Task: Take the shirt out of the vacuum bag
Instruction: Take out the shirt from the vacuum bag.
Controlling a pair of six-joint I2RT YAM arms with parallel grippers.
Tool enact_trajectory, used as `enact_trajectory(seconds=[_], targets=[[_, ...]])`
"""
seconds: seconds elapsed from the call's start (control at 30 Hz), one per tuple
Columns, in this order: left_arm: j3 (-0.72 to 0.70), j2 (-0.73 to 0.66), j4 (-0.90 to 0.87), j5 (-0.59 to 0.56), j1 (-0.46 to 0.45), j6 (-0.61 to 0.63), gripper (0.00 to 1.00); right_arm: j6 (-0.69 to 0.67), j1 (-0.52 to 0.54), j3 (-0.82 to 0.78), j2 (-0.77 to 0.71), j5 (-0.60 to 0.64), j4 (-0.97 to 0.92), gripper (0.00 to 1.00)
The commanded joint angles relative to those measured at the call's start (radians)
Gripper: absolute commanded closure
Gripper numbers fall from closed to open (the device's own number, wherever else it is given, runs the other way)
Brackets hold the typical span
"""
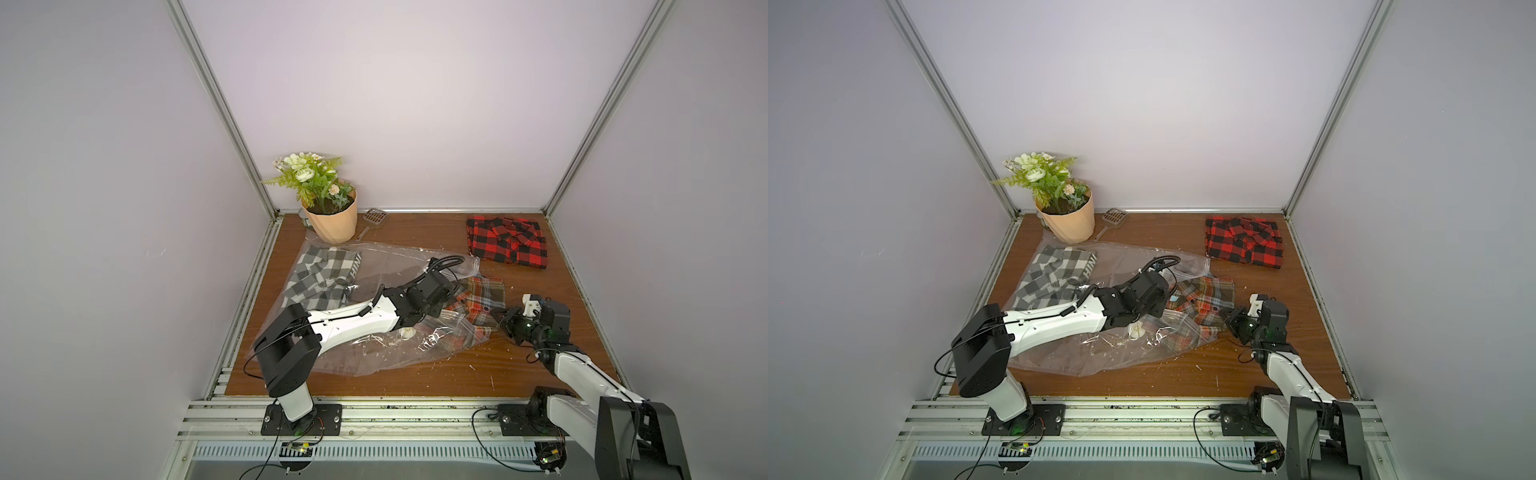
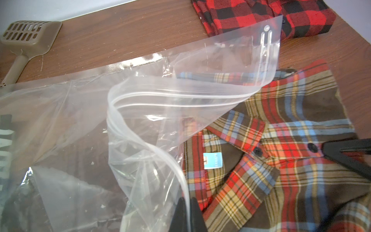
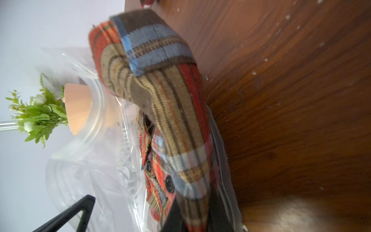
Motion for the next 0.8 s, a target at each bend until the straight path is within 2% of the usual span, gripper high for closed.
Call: enact_trajectory(seconds=[0.0, 0.2, 0.3, 0.57, 0.63, 0.77], targets=[[-0.012, 0.022, -0.008, -0.020, 0.021, -0.017, 1.00, -0.028, -0.070, 0.013, -0.054, -0.039, -0.039, 1.00], [-0.022, 0.032, -0.001, -0.014, 0.038, -0.017, 1.00, -0.069, -0.249, 0.002, -0.113, -0.108, -0.105, 1.00], [-0.039, 0.016, -0.001, -0.009, 0.062, -0.016, 1.00, -0.131, -0.358, 0.017, -0.105, -0.127, -0.162, 1.00], [-0.077, -0.053, -0.014, -0.015, 0.133, -0.007, 1.00, -0.158, -0.663, 0.030, -0.052, -0.269, -0.151, 1.00], [-0.085, -0.063, -0.013, -0.015, 0.150, -0.005, 1.00, -0.166, -0.702, 0.038, -0.045, -0.294, -0.159, 1.00], [-0.085, -0.045, 0.004, 0.002, 0.173, 0.001, 1.00, -0.102, -0.705, 0.010, -0.013, -0.382, -0.071, 1.00]])
